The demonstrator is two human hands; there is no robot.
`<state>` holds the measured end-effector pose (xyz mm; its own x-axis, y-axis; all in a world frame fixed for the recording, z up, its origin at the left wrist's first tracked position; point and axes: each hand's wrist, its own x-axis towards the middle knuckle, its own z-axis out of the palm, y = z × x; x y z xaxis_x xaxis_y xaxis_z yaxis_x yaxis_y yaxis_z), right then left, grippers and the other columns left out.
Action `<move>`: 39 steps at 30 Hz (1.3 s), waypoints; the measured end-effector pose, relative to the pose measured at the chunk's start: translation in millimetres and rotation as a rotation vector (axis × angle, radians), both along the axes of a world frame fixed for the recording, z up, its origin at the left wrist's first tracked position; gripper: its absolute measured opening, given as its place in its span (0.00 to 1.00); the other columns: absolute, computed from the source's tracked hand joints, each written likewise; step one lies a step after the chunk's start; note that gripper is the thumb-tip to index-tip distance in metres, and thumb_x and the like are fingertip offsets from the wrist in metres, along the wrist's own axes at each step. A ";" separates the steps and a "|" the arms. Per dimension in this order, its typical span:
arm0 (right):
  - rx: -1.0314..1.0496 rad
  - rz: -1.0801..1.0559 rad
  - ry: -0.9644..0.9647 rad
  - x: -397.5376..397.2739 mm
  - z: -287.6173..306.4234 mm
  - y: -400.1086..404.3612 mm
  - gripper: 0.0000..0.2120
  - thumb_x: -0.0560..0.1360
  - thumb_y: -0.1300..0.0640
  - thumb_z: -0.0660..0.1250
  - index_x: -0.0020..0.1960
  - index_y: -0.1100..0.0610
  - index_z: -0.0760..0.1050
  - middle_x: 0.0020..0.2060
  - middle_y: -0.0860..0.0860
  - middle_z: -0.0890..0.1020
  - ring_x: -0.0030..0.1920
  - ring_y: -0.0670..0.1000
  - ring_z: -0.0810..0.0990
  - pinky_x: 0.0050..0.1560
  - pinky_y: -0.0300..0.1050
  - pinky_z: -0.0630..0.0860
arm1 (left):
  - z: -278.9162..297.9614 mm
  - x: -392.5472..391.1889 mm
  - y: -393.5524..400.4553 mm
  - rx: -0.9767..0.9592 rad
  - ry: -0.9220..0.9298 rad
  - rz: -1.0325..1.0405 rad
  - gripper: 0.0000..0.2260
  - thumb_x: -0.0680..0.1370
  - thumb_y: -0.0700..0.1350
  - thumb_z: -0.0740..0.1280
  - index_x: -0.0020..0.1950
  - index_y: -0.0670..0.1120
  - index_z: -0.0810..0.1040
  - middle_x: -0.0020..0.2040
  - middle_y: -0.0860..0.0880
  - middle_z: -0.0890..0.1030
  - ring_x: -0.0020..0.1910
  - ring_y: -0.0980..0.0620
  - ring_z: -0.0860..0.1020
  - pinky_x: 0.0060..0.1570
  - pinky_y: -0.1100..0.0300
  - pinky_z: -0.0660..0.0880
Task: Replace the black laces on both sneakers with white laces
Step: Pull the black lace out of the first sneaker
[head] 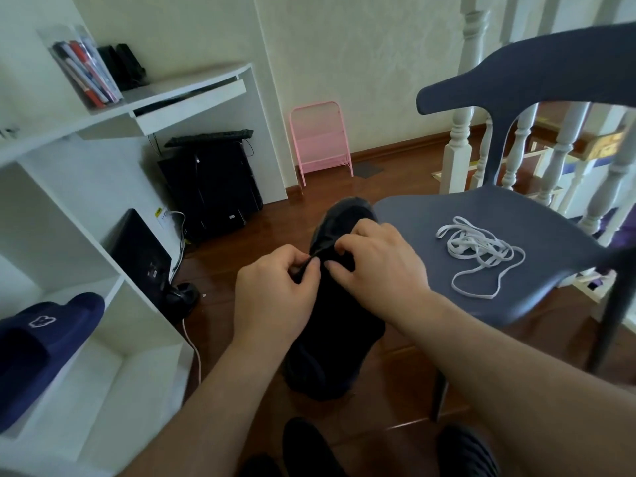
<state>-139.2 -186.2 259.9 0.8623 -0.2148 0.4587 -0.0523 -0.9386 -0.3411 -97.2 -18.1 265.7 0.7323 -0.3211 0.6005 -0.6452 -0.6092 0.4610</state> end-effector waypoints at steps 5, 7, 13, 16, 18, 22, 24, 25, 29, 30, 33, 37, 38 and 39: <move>0.082 0.057 -0.166 2.1 -1.0 0.2 0.10 0.79 0.49 0.67 0.41 0.51 0.79 0.38 0.44 0.74 0.42 0.50 0.72 0.40 0.49 0.73 | 1.0 4.0 2.0 -0.020 0.041 -0.006 0.08 0.81 0.51 0.72 0.43 0.53 0.83 0.33 0.58 0.80 0.36 0.60 0.80 0.34 0.65 0.74; 0.264 -0.042 -0.151 2.3 5.5 -11.7 0.13 0.78 0.51 0.67 0.36 0.54 0.73 0.34 0.47 0.75 0.38 0.53 0.74 0.36 0.49 0.72 | 4.4 11.5 7.7 -0.068 0.067 0.035 0.06 0.80 0.50 0.73 0.43 0.53 0.84 0.34 0.59 0.80 0.41 0.63 0.80 0.39 0.71 0.74; 0.300 -0.207 0.460 -5.8 1.5 -64.8 0.09 0.78 0.48 0.65 0.44 0.52 0.76 0.43 0.53 0.80 0.46 0.57 0.79 0.44 0.50 0.77 | 3.5 16.1 18.9 -0.089 0.066 0.084 0.06 0.80 0.50 0.73 0.43 0.52 0.85 0.33 0.59 0.81 0.42 0.62 0.80 0.39 0.72 0.74; 0.211 -0.173 0.301 -7.7 8.0 -46.9 0.13 0.75 0.44 0.65 0.57 0.47 0.74 0.50 0.50 0.75 0.51 0.57 0.76 0.48 0.52 0.76 | 1.7 17.5 18.2 -0.061 0.066 0.082 0.07 0.80 0.50 0.73 0.42 0.52 0.84 0.32 0.59 0.80 0.40 0.61 0.80 0.40 0.69 0.75; 0.174 -0.109 0.133 -8.5 16.4 -27.2 0.15 0.74 0.45 0.66 0.59 0.46 0.75 0.50 0.47 0.72 0.53 0.55 0.75 0.47 0.52 0.75 | 1.8 16.0 15.4 -0.070 0.080 0.073 0.07 0.80 0.50 0.73 0.42 0.52 0.84 0.32 0.58 0.80 0.40 0.61 0.80 0.40 0.68 0.75; 0.054 -0.010 0.032 -9.3 16.4 7.4 0.19 0.74 0.40 0.67 0.63 0.45 0.73 0.55 0.47 0.70 0.57 0.53 0.70 0.50 0.52 0.77 | 1.3 10.1 6.7 -0.065 0.084 0.042 0.07 0.80 0.50 0.73 0.42 0.54 0.84 0.32 0.58 0.80 0.37 0.61 0.80 0.35 0.62 0.75; -0.030 0.006 -0.002 -3.7 13.0 16.1 0.18 0.76 0.40 0.67 0.62 0.46 0.74 0.58 0.48 0.73 0.58 0.54 0.72 0.51 0.52 0.77 | -0.3 8.8 3.3 -0.046 0.073 0.034 0.07 0.80 0.50 0.73 0.42 0.54 0.84 0.33 0.59 0.80 0.36 0.60 0.80 0.33 0.62 0.75; -0.058 0.000 -0.003 -0.9 12.1 17.9 0.16 0.78 0.41 0.67 0.62 0.47 0.74 0.58 0.48 0.75 0.58 0.54 0.73 0.52 0.52 0.76 | -1.1 7.7 2.0 -0.033 0.066 0.032 0.07 0.80 0.50 0.73 0.42 0.54 0.84 0.33 0.59 0.80 0.36 0.60 0.80 0.33 0.62 0.75; -0.059 -0.022 -0.052 6.3 8.2 11.2 0.09 0.80 0.47 0.65 0.56 0.48 0.79 0.51 0.47 0.81 0.54 0.54 0.76 0.49 0.51 0.72 | -3.3 4.3 -0.2 -0.006 0.104 0.009 0.07 0.81 0.51 0.72 0.43 0.54 0.84 0.33 0.60 0.80 0.38 0.61 0.80 0.35 0.64 0.76; -0.070 -0.010 -0.067 6.7 7.5 9.1 0.07 0.80 0.48 0.65 0.54 0.48 0.80 0.48 0.46 0.82 0.52 0.54 0.77 0.47 0.50 0.69 | -3.4 4.5 0.3 -0.004 0.109 0.011 0.06 0.81 0.51 0.72 0.44 0.54 0.84 0.34 0.60 0.80 0.39 0.62 0.80 0.35 0.64 0.77; -0.116 0.021 -0.120 8.1 6.9 6.7 0.04 0.78 0.52 0.68 0.48 0.50 0.81 0.39 0.47 0.82 0.44 0.54 0.77 0.42 0.47 0.65 | -2.0 5.9 2.0 -0.015 0.124 0.026 0.06 0.81 0.51 0.72 0.44 0.54 0.84 0.34 0.60 0.80 0.40 0.63 0.80 0.38 0.65 0.77; -0.094 -0.012 -0.094 8.7 9.4 3.3 0.03 0.75 0.56 0.67 0.44 0.52 0.79 0.35 0.48 0.77 0.39 0.56 0.76 0.39 0.48 0.66 | 1.7 8.9 4.3 -0.014 0.140 0.053 0.06 0.80 0.51 0.73 0.43 0.54 0.84 0.34 0.59 0.81 0.40 0.64 0.79 0.34 0.69 0.73; -0.053 -0.045 -0.072 8.2 11.0 -2.9 0.03 0.74 0.55 0.67 0.42 0.53 0.78 0.35 0.49 0.78 0.39 0.57 0.77 0.38 0.49 0.69 | 3.5 12.1 7.2 -0.027 0.141 0.076 0.06 0.80 0.51 0.73 0.43 0.54 0.84 0.34 0.59 0.81 0.41 0.65 0.79 0.34 0.71 0.72; -0.001 -0.091 -0.053 7.2 12.8 -11.9 0.04 0.73 0.54 0.66 0.41 0.54 0.77 0.35 0.50 0.79 0.40 0.59 0.78 0.38 0.50 0.72 | 5.8 16.1 11.6 -0.049 0.141 0.102 0.06 0.80 0.51 0.73 0.43 0.54 0.84 0.34 0.59 0.81 0.42 0.65 0.79 0.35 0.73 0.71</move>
<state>-132.0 -198.1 272.8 0.8135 -0.2911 0.5034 -0.1195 -0.9309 -0.3451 -81.1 -6.5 271.6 0.8378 -0.2141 0.5023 -0.5080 -0.6429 0.5733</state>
